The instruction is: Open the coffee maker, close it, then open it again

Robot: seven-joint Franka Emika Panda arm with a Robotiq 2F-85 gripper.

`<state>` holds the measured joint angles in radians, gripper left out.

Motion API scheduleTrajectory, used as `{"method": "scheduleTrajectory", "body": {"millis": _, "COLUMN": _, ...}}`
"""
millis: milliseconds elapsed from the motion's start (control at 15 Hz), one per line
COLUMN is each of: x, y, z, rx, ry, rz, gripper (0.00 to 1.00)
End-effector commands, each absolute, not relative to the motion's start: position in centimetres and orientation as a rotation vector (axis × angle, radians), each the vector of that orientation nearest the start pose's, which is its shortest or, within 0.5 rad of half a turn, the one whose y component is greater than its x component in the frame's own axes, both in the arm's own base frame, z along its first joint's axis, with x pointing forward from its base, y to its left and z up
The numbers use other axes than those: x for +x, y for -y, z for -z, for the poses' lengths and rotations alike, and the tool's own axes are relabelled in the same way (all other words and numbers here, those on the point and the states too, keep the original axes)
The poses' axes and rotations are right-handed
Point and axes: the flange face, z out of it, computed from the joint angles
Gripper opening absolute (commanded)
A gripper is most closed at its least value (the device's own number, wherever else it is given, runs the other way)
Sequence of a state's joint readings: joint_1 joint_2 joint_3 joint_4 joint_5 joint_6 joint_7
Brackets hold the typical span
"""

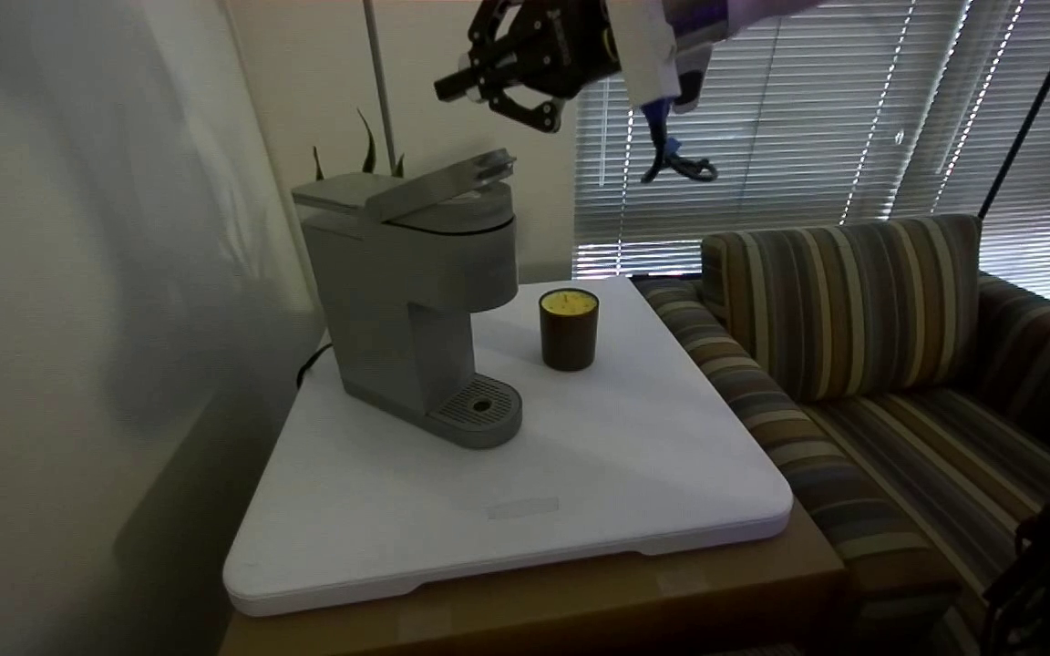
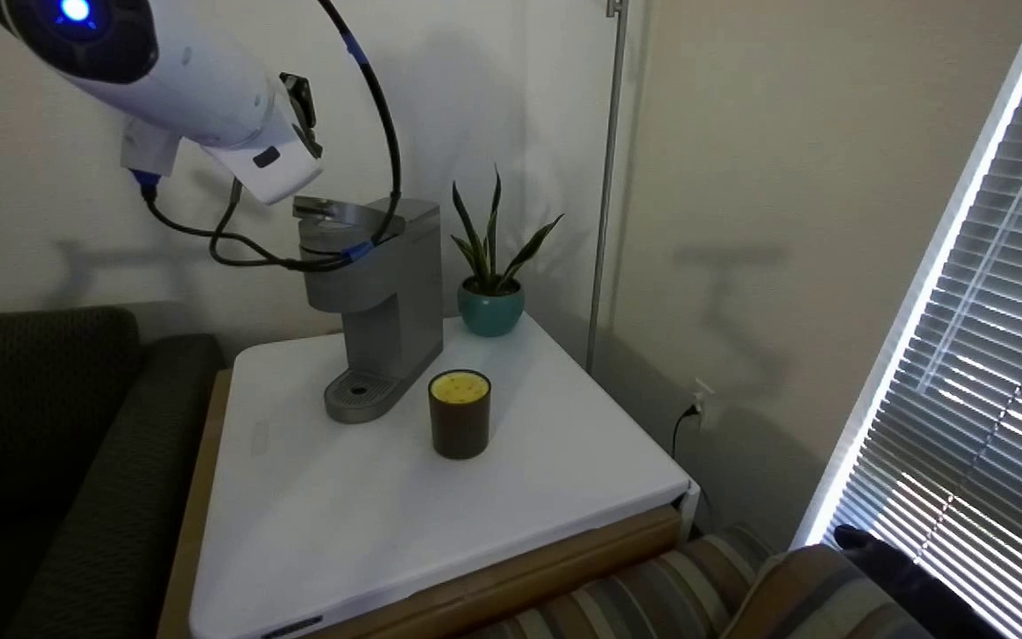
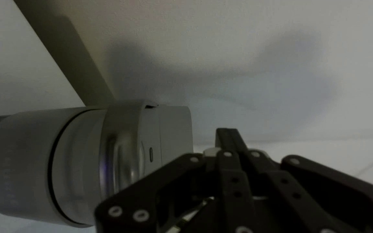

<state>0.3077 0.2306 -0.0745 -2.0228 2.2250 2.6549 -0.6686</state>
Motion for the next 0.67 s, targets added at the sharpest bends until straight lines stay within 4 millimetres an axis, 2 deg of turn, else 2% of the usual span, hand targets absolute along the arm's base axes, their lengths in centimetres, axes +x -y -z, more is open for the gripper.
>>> {"method": "scheduleTrajectory", "body": {"millis": 0, "x": 57.8, "y": -11.0, "z": -33.7, "rx": -1.654, "ry": -1.067, "rz": 0.518, "gripper": 0.0}}
{"method": "scheduleTrajectory", "body": {"millis": 600, "x": 55.1, "y": -11.0, "z": -30.4, "rx": -1.648, "ry": -1.163, "rz": 0.463, "gripper": 0.0}}
